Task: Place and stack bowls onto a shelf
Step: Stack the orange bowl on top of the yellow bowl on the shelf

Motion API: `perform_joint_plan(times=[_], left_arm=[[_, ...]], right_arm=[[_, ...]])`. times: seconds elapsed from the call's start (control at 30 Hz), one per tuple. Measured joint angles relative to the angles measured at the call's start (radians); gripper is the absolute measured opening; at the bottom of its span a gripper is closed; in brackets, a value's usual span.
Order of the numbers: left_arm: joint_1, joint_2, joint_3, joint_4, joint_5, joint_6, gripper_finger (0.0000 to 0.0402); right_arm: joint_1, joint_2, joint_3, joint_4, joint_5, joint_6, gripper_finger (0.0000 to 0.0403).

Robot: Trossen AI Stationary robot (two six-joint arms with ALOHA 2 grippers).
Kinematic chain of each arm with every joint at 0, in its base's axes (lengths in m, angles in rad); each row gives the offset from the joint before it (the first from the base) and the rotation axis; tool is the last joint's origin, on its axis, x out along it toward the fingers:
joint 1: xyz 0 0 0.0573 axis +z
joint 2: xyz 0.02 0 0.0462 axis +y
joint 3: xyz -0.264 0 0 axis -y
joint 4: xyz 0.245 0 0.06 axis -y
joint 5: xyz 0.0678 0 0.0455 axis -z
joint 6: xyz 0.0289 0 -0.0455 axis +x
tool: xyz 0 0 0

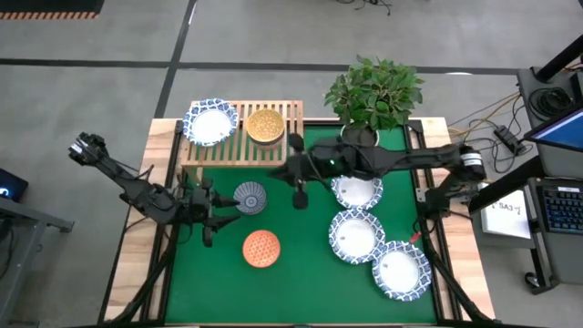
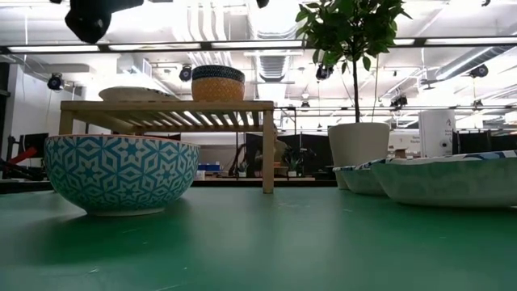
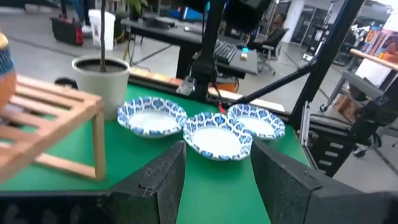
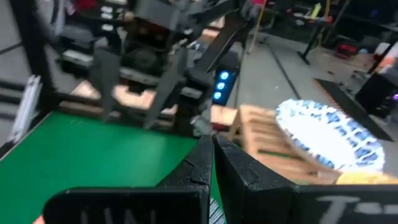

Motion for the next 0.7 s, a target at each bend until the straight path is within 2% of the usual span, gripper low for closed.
perform_joint_plan(times=[0.27,0.4,0.7], left_arm=[[0.000,0.081,0.000,-0.004,0.011,-0.108,0.0166],[-0.001,0.117,0.000,-0.010,0.056,-0.149,0.0166],[-0.001,0.204,0.000,-0.057,0.094,-0.274,0.0166]], right_arm=[[0.067,-0.164,-0.260,0.078,0.010,0.061,0.0008],[0.071,-0.219,-0.381,0.124,0.031,0.084,0.0009],[0.071,-0.294,-0.537,0.191,0.027,0.104,0.0009]])
